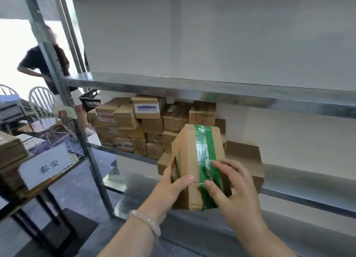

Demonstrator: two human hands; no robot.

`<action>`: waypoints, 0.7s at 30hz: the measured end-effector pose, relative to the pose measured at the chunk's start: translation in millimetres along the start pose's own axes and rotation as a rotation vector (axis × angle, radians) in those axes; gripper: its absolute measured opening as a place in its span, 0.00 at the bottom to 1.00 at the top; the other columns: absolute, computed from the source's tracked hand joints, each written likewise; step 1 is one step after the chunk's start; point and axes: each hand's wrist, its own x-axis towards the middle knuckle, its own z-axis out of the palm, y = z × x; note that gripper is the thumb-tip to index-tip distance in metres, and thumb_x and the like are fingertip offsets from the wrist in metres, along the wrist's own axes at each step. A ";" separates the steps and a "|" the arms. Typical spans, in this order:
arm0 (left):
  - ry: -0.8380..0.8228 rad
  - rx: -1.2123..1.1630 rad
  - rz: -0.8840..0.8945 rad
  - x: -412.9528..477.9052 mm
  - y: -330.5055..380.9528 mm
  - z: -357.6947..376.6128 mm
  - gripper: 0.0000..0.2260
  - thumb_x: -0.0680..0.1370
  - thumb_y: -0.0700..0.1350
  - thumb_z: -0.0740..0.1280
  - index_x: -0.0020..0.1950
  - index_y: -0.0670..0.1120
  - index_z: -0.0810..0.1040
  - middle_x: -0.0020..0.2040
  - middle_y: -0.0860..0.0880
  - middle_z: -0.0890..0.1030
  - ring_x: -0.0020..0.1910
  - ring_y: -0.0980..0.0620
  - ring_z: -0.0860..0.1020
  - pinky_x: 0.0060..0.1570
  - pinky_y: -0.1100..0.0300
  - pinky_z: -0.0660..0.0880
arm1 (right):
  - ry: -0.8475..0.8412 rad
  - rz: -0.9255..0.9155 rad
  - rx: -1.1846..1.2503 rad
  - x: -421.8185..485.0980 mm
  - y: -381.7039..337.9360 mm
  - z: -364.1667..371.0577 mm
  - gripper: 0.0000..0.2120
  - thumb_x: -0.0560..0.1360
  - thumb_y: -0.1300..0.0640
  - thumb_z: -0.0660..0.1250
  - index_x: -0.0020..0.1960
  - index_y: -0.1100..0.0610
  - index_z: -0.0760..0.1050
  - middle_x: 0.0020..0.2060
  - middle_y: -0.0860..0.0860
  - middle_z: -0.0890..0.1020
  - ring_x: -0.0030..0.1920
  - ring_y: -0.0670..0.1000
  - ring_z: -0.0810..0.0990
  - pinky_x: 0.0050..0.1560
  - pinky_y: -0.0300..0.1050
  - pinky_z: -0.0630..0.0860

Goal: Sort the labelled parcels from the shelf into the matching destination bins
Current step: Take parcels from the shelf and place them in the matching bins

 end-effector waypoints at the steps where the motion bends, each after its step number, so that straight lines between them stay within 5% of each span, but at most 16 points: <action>1: 0.044 -0.084 -0.004 -12.0 -2.6 -13.7 0.50 0.58 0.62 0.80 0.76 0.59 0.62 0.64 0.51 0.80 0.62 0.48 0.79 0.64 0.45 0.75 | -0.019 0.038 0.088 -2.8 -8.1 9.4 0.20 0.70 0.35 0.63 0.62 0.32 0.71 0.63 0.33 0.68 0.63 0.35 0.68 0.55 0.34 0.71; 5: 0.145 -0.484 -0.022 -59.3 -12.9 -68.2 0.36 0.64 0.54 0.76 0.71 0.48 0.73 0.63 0.41 0.81 0.59 0.40 0.81 0.56 0.43 0.79 | -0.188 0.252 0.349 -8.6 -32.4 54.0 0.21 0.75 0.36 0.56 0.68 0.29 0.64 0.67 0.33 0.65 0.61 0.25 0.63 0.58 0.31 0.62; 9: 0.261 -0.766 -0.009 -96.2 -15.5 -106.6 0.27 0.73 0.55 0.68 0.68 0.42 0.77 0.65 0.36 0.78 0.60 0.36 0.79 0.59 0.40 0.76 | -0.561 0.496 0.600 -11.8 -58.5 104.9 0.25 0.71 0.38 0.64 0.68 0.36 0.67 0.67 0.39 0.72 0.65 0.43 0.72 0.68 0.48 0.69; 12: 0.460 -0.584 0.006 -112.6 -16.4 -139.0 0.21 0.77 0.54 0.65 0.68 0.49 0.78 0.63 0.41 0.81 0.62 0.39 0.79 0.65 0.38 0.72 | -0.561 0.474 0.533 -12.3 -72.9 138.6 0.33 0.67 0.35 0.66 0.71 0.37 0.66 0.62 0.38 0.75 0.62 0.46 0.74 0.63 0.53 0.75; 15: 0.654 -0.209 0.045 -123.8 -14.2 -174.3 0.15 0.82 0.49 0.64 0.64 0.67 0.76 0.59 0.56 0.83 0.59 0.51 0.82 0.59 0.47 0.78 | -0.565 0.327 0.351 -6.3 -83.1 169.7 0.30 0.72 0.37 0.68 0.71 0.34 0.63 0.61 0.37 0.71 0.60 0.43 0.71 0.51 0.42 0.74; 18: 0.664 -0.090 0.047 -128.3 -12.3 -198.1 0.14 0.74 0.59 0.70 0.56 0.75 0.76 0.53 0.66 0.83 0.52 0.62 0.82 0.46 0.63 0.81 | -0.597 0.221 0.240 2.8 -92.7 204.5 0.33 0.73 0.39 0.69 0.74 0.34 0.59 0.64 0.40 0.68 0.62 0.43 0.67 0.56 0.45 0.72; 21: 0.649 -0.094 0.057 -123.8 -10.8 -219.9 0.29 0.62 0.67 0.78 0.60 0.76 0.71 0.54 0.65 0.83 0.54 0.58 0.83 0.45 0.64 0.80 | -0.645 0.141 0.213 14.0 -103.6 239.3 0.34 0.73 0.41 0.70 0.75 0.35 0.58 0.66 0.43 0.67 0.60 0.41 0.64 0.56 0.45 0.70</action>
